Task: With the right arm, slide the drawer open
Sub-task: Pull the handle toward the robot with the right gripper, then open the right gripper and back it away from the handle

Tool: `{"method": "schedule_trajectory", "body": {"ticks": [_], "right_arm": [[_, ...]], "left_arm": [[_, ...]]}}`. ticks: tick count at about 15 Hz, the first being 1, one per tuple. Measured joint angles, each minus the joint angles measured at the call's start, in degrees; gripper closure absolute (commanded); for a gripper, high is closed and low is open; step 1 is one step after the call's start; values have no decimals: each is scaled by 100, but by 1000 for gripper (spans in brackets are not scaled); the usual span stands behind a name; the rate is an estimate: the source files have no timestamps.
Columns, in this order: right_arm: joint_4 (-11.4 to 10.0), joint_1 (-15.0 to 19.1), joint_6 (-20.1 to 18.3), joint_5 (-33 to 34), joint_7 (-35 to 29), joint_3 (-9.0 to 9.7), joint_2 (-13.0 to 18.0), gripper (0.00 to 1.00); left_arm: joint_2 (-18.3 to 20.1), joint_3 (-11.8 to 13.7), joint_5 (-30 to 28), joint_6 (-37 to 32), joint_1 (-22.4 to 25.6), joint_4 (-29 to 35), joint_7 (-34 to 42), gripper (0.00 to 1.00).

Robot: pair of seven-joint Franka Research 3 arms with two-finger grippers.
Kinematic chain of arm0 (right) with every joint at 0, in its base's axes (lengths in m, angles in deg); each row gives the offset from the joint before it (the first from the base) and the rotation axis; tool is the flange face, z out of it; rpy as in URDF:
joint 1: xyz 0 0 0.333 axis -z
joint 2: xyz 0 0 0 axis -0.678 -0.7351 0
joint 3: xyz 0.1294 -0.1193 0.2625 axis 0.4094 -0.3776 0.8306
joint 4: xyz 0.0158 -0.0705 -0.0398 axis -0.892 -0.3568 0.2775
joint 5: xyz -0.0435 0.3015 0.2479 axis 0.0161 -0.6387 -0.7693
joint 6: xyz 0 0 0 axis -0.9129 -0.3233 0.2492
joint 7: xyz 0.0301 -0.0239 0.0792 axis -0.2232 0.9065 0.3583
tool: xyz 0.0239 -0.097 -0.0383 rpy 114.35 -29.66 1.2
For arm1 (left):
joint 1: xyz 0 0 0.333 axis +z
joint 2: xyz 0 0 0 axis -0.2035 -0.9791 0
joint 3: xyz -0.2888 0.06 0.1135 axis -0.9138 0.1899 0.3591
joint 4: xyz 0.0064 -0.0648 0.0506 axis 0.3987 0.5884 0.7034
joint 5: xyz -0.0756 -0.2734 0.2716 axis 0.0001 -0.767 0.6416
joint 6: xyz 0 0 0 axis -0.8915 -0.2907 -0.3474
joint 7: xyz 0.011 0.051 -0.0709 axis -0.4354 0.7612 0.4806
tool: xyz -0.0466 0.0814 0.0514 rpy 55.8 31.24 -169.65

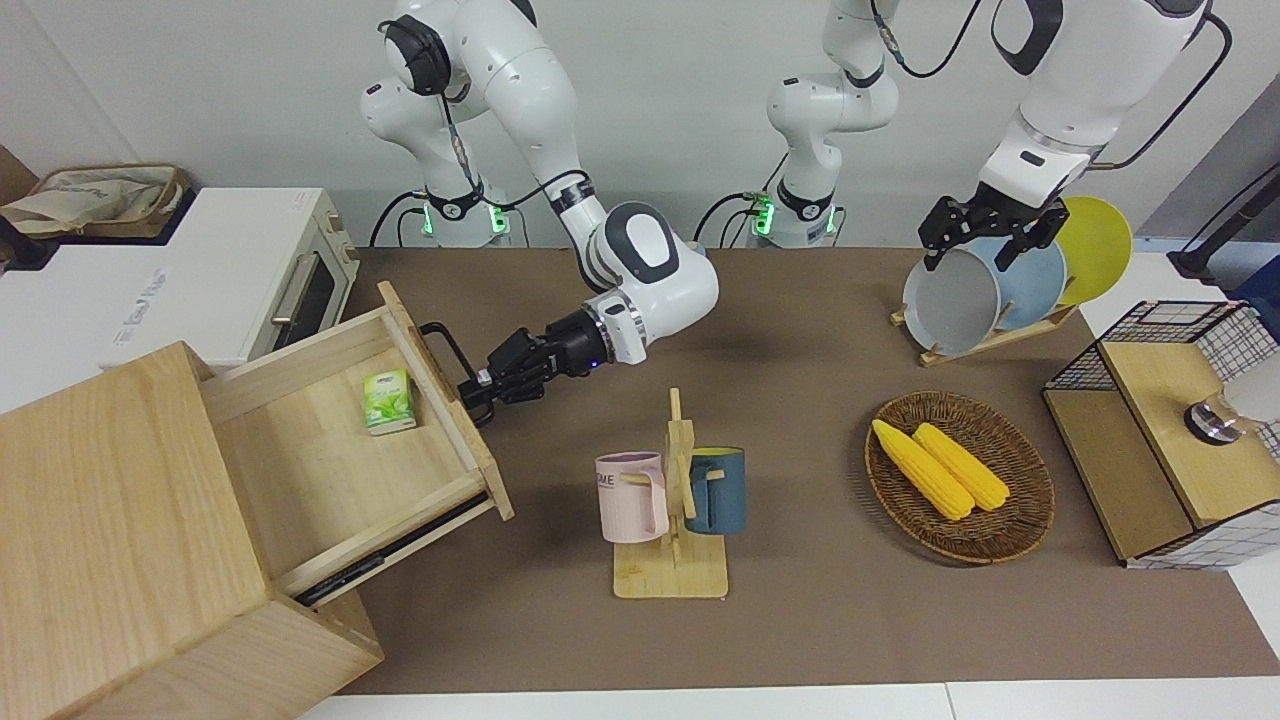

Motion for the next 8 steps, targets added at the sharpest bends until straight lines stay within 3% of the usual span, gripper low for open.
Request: {"method": "schedule_trajectory", "body": {"ticks": [8], "right_arm": [[38,-290,-69,-187,0,-20,10,1000]], "left_arm": [[0,0,0,0,0,0,0,7]]}}
